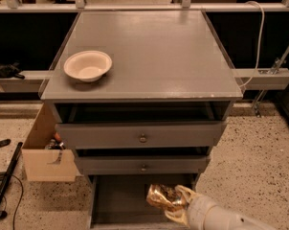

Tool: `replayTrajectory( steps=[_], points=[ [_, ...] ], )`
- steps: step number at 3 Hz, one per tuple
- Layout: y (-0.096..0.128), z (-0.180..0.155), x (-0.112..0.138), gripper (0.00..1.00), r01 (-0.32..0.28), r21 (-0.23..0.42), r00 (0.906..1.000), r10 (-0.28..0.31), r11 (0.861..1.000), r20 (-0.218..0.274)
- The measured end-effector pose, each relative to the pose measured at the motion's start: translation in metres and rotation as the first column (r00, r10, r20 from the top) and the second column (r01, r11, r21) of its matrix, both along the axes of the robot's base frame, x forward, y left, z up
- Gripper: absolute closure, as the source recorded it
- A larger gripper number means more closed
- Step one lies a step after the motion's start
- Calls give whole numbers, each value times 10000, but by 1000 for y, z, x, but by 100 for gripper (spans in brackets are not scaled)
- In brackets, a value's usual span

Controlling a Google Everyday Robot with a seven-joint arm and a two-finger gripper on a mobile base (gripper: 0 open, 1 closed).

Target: Pick orange can from bottom drawer and place on counter

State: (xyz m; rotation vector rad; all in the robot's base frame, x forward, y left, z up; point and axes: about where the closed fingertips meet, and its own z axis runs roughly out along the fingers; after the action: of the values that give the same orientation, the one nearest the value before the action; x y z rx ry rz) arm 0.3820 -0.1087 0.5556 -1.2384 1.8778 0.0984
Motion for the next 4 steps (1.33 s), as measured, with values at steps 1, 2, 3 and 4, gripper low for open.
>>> replayTrajectory(
  steps=[1,2,3,4],
  points=[
    [7,64,34,100,-369,-29,9946,370,9993,975],
    [-24,154,69,100,-596,90,9820,571,9982,1799],
    [-24,154,69,100,-597,92,9821,571,9982,1795],
    [-13,171,81,100,-764,-22,9764,753,9971,2023]
  ],
)
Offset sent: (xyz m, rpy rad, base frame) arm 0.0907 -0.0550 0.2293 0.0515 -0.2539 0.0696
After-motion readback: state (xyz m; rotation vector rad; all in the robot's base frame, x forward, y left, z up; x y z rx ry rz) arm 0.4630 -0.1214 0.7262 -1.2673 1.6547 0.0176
